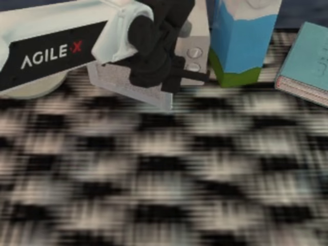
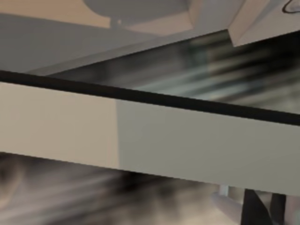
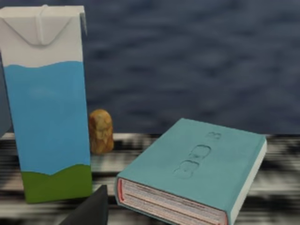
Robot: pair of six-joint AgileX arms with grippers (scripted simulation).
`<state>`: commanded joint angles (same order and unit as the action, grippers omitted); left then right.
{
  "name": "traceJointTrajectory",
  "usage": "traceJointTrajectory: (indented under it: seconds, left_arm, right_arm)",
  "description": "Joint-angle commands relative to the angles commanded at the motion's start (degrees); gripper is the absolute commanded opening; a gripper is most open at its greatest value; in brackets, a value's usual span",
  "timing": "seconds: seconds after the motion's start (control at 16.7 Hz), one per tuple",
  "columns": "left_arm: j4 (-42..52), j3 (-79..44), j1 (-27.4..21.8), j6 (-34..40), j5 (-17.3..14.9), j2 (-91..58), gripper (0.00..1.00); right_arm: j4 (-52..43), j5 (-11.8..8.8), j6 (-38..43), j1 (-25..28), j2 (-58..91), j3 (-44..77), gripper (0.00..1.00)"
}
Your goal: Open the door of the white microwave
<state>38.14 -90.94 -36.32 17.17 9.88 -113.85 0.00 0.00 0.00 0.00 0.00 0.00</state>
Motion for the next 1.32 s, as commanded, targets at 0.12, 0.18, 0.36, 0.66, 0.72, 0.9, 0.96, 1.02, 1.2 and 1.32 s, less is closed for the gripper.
traceJointTrajectory:
  seconds: [0.12, 0.18, 0.36, 0.66, 0.72, 0.9, 0.96, 1.02, 1.2, 1.32]
  left_arm:
    - [0.0, 0.0, 0.0, 0.0, 0.0, 0.0, 0.0]
    - [0.0, 0.0, 0.0, 0.0, 0.0, 0.0, 0.0]
    - [0.0, 0.0, 0.0, 0.0, 0.0, 0.0, 0.0]
    - [-1.13, 2.55, 0.29, -2.28, -1.52, 1.72, 0.0]
    - [-1.42, 3.85, 0.57, -3.46, -2.06, 2.37, 0.0]
    - [-2.62, 6.68, 1.3, -6.39, -3.53, 4.43, 0.0]
    - [-2.93, 6.88, 1.38, -6.73, -3.72, 4.85, 0.0]
    - [-2.95, 6.89, 1.39, -6.75, -3.73, 4.88, 0.0]
    - [-2.95, 6.89, 1.39, -6.75, -3.73, 4.88, 0.0]
    - [-2.95, 6.89, 1.39, -6.75, -3.73, 4.88, 0.0]
  right_arm:
    - [0.0, 0.0, 0.0, 0.0, 0.0, 0.0, 1.0]
    - [0.0, 0.0, 0.0, 0.0, 0.0, 0.0, 1.0]
    - [0.0, 0.0, 0.0, 0.0, 0.0, 0.0, 1.0]
    - [0.0, 0.0, 0.0, 0.0, 0.0, 0.0, 1.0]
    - [0.0, 0.0, 0.0, 0.0, 0.0, 0.0, 1.0]
    - [0.0, 0.0, 0.0, 0.0, 0.0, 0.0, 1.0]
    - [0.0, 0.0, 0.0, 0.0, 0.0, 0.0, 1.0]
    - [0.0, 0.0, 0.0, 0.0, 0.0, 0.0, 1.0]
    - [0.0, 0.0, 0.0, 0.0, 0.0, 0.0, 1.0]
    - [0.0, 0.0, 0.0, 0.0, 0.0, 0.0, 1.0]
